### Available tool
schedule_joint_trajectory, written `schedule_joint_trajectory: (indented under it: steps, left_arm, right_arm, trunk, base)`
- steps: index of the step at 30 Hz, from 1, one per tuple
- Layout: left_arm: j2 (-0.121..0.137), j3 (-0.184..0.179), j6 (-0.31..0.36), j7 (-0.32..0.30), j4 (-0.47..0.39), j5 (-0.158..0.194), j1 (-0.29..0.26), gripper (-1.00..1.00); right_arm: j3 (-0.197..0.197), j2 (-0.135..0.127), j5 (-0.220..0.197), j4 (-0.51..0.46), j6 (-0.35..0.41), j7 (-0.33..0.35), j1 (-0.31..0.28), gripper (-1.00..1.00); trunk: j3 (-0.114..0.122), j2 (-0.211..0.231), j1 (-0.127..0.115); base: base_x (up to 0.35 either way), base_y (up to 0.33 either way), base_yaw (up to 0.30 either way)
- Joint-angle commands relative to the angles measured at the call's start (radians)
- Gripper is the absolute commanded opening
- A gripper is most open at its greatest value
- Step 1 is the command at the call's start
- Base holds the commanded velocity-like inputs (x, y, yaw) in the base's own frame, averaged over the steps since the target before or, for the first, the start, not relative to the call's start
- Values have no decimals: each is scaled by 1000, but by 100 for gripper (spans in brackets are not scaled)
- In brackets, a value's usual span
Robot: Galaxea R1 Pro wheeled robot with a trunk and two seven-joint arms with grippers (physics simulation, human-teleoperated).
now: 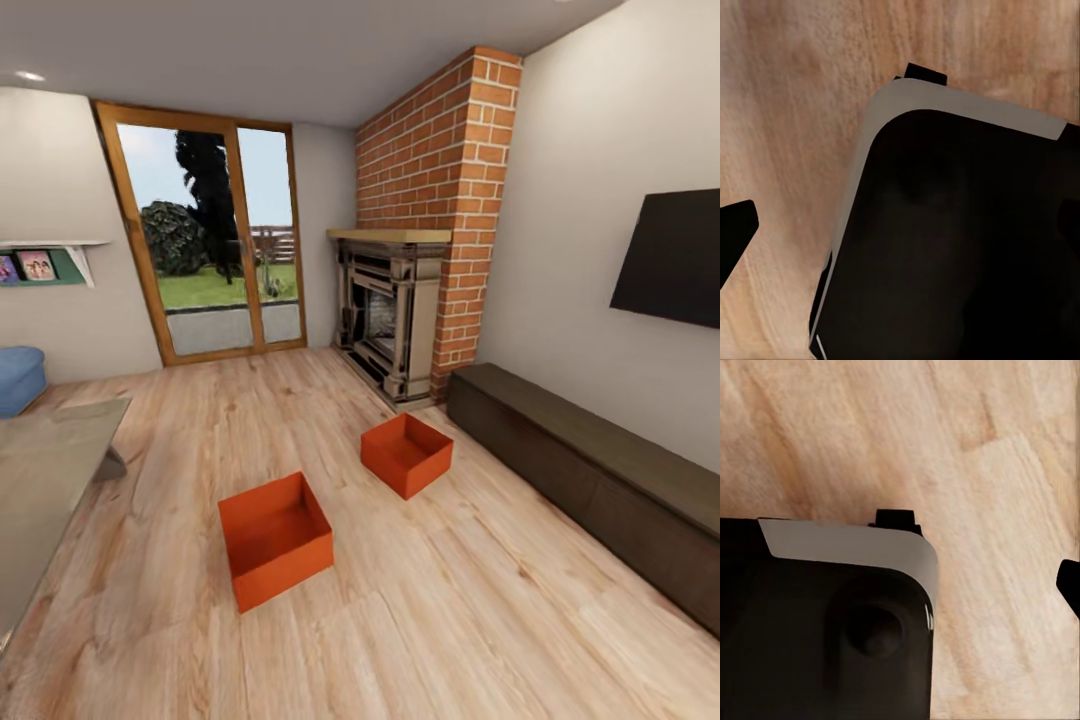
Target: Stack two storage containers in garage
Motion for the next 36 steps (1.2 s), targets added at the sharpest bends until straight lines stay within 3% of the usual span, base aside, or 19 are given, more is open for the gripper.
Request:
schedule_joint_trajectory:
  steps: [1,36]
  left_arm:
    - [0,0,6,2,-2,11,0,100]
    - [0,1,5,2,-1,11,0,100]
  right_arm:
    - [8,0,-5,2,-5,0,-1,100]
    - [14,-2,0,2,-9,-2,-1,100]
  trunk:
    - [-1,0,1]
    - [-9,0,1]
  base:
    - [321,-149,271]
    - [322,-148,271]
